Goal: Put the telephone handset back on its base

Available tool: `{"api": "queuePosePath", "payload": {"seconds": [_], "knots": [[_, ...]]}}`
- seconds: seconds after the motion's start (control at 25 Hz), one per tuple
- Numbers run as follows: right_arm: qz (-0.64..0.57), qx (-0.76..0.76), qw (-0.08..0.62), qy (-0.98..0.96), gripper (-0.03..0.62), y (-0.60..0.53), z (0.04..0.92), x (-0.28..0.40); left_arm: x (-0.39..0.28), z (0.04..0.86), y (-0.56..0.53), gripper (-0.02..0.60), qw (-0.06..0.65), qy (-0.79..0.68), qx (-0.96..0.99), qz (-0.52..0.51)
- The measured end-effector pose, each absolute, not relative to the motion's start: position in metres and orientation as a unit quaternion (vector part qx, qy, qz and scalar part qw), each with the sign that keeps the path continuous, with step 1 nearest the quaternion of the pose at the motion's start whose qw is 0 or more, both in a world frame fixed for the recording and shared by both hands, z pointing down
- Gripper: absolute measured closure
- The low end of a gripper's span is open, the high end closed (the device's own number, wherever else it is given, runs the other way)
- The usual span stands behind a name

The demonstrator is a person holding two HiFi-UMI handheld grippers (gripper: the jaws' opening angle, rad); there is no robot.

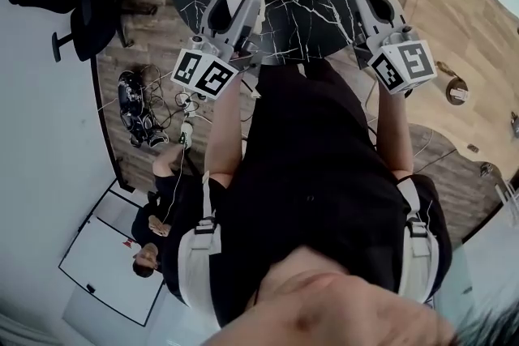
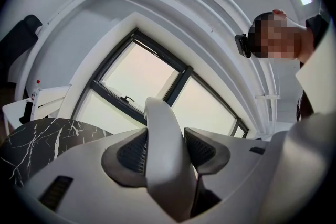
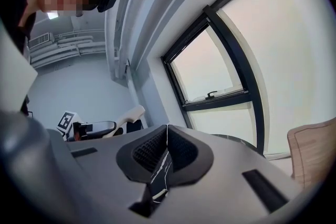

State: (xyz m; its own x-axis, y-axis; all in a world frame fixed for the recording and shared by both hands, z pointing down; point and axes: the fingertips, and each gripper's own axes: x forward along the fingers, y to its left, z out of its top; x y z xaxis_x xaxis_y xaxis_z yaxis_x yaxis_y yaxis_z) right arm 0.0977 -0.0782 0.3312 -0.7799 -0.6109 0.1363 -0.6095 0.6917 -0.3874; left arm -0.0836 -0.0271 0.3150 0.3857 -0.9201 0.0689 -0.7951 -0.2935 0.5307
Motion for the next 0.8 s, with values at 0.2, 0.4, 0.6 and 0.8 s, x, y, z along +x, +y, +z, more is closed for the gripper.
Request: {"api": "queuePosePath", "payload": {"seconds": [0.2, 0.4, 0.6, 0.8], "knots": [[-0.218, -0.326, -0.007, 0.920, 0.563, -0.080, 0.342, 0.094, -0.085, 0.335, -0.030, 0.354, 0.257, -0.549, 0.788, -0.109], [-0.220, -0.330, -0.020, 0.918, 0.563, -0.078, 0.352, 0.089, -0.089, 0.357, -0.033, 0.354, 0.274, -0.548, 0.785, -0.099], [-0.241, -0.331, -0.028, 0.912, 0.564, -0.078, 0.368, 0.081, -0.091, 0.383, -0.044, 0.354, 0.290, -0.543, 0.783, -0.089], [-0.256, -0.341, -0.041, 0.904, 0.563, -0.079, 0.379, 0.078, -0.090, 0.408, -0.056, 0.354, 0.301, -0.535, 0.786, -0.072]]}}
